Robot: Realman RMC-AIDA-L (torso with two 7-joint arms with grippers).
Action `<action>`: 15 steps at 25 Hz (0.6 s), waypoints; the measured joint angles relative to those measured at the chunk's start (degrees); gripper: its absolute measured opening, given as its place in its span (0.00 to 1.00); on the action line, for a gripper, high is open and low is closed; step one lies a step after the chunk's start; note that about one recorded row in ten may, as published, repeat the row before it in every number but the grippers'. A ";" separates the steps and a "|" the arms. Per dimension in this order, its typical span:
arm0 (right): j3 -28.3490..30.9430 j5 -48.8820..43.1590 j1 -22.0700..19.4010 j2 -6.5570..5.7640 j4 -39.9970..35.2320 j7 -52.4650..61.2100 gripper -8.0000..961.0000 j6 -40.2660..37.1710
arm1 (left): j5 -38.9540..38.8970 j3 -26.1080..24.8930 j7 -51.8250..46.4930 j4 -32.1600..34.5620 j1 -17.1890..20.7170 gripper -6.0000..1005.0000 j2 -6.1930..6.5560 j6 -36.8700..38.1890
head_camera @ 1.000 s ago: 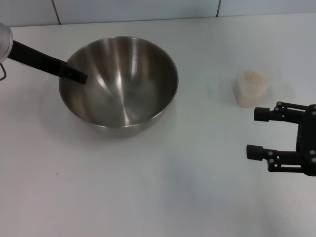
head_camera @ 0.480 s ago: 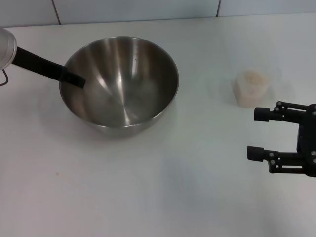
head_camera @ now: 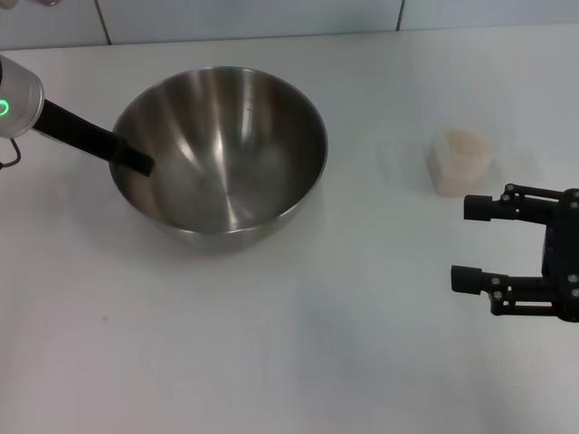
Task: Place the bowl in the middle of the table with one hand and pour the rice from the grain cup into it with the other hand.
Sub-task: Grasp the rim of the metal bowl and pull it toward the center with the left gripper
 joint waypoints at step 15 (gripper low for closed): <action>0.88 0.00 0.76 -0.03 1.37 -0.79 0.82 -0.15 | 1.58 1.52 -1.46 -0.25 -0.10 0.32 -0.05 0.16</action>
